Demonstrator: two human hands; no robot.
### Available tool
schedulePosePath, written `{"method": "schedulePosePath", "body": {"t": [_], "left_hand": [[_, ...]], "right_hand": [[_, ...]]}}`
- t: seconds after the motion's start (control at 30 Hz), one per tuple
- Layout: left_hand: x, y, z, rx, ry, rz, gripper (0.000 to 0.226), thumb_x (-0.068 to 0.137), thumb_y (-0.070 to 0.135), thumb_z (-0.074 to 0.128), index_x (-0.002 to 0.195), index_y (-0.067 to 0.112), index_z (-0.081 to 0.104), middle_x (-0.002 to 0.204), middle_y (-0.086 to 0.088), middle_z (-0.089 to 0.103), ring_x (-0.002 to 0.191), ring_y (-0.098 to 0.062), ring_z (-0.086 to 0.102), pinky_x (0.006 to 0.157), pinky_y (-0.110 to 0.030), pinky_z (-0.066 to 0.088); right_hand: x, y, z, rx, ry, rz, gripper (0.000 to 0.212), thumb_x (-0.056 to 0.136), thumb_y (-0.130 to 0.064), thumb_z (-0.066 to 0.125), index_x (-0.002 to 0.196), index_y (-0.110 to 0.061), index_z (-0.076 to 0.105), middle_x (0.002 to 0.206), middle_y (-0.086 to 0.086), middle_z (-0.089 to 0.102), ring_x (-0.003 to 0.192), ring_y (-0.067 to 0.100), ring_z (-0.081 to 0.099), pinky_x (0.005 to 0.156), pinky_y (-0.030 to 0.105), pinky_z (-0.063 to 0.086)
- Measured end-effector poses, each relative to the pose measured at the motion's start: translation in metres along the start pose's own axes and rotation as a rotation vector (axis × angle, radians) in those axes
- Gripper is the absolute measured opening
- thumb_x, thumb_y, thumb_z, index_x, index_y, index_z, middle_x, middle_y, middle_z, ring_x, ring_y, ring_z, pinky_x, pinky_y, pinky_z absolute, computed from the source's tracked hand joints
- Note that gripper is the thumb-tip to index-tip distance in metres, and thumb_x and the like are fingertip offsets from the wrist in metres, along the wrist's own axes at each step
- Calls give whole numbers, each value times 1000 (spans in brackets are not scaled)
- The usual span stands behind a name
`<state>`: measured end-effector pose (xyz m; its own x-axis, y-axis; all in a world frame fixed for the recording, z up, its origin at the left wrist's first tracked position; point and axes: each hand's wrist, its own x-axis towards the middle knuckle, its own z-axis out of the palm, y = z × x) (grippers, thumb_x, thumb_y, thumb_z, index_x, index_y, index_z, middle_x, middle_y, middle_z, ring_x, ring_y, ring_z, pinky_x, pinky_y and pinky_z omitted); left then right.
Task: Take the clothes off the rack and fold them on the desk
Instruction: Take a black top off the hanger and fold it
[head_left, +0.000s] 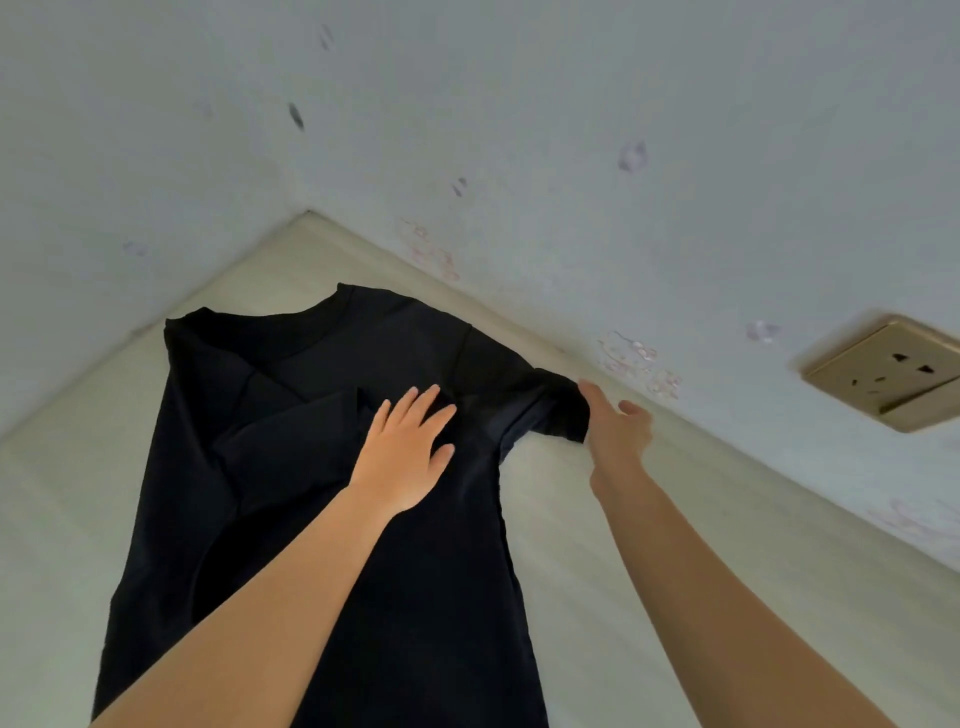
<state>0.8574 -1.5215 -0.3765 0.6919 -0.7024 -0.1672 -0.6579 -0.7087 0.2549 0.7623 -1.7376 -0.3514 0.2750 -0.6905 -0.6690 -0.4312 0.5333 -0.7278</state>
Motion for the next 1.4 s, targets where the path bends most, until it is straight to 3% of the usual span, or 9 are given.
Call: {"method": "schedulePosePath", "body": {"t": [0.1, 0.27, 0.5, 0.63, 0.77, 1.03, 1.23, 1.33, 1.4], "left_hand": [[17, 11, -2, -206, -29, -25, 41, 98, 35, 49, 138, 28, 50, 156, 3, 27, 143, -19, 23, 116, -37, 24], [41, 22, -13, -288, -4, -25, 21, 96, 21, 53, 110, 25, 67, 120, 9, 54, 111, -15, 44, 90, -32, 43], [74, 27, -25, -468, 38, -10, 32, 96, 4, 38, 100, 25, 61, 96, 15, 64, 89, -4, 57, 80, -30, 49], [107, 29, -29, -270, 99, 63, 41, 94, -1, 41, 127, 20, 53, 130, 7, 51, 117, -16, 48, 90, -33, 47], [141, 40, -24, -92, -110, 171, 55, 94, 8, 51, 143, 25, 36, 140, 1, 41, 125, -22, 41, 90, -37, 48], [160, 23, -51, -336, -256, 39, 10, 97, 18, 53, 107, 18, 54, 103, 3, 52, 82, -13, 57, 77, -27, 42], [135, 11, -96, -650, -392, -39, 32, 95, -6, 47, 121, 9, 57, 115, -2, 63, 93, -12, 63, 81, -17, 50], [118, -2, -118, -710, -408, -81, 32, 89, -8, 47, 109, 11, 64, 105, 2, 67, 98, -12, 62, 89, -24, 50], [107, -16, -133, -784, -365, -104, 25, 89, -8, 49, 94, 10, 65, 89, 3, 66, 85, -9, 62, 73, -16, 51]], "right_hand": [[8, -2, 2, 139, -121, 130, 62, 75, -23, 80, 126, -3, 51, 123, 7, 56, 108, 21, 57, 84, 31, 52], [18, -22, -6, -30, -233, 122, 19, 78, -5, 76, 83, -6, 58, 71, 5, 53, 49, 8, 47, 46, 17, 38], [25, -32, -25, -183, 38, -510, 33, 87, 8, 48, 91, -18, 67, 104, -6, 66, 99, 10, 61, 89, 24, 47], [23, -1, -28, -258, -40, -217, 35, 90, -11, 54, 125, -16, 51, 118, -1, 58, 103, 19, 59, 83, 29, 49], [11, 20, -26, -6, -277, 15, 40, 87, -17, 67, 123, -3, 56, 98, 7, 69, 84, 15, 68, 75, 27, 55], [-33, 53, -10, -519, -390, -192, 47, 77, -34, 77, 117, -25, 54, 101, -10, 67, 91, 5, 63, 73, 13, 45], [-35, 48, 36, -68, -330, -131, 68, 76, -16, 79, 129, -24, 37, 101, 3, 66, 89, 13, 66, 75, 24, 52], [-40, 35, 42, -25, -297, -135, 56, 84, -8, 69, 133, -20, 45, 78, 3, 59, 68, 12, 57, 65, 24, 45], [-54, 25, 44, -68, -286, -245, 50, 87, -6, 63, 131, -26, 51, 82, 8, 58, 74, 14, 58, 69, 25, 47]]}}
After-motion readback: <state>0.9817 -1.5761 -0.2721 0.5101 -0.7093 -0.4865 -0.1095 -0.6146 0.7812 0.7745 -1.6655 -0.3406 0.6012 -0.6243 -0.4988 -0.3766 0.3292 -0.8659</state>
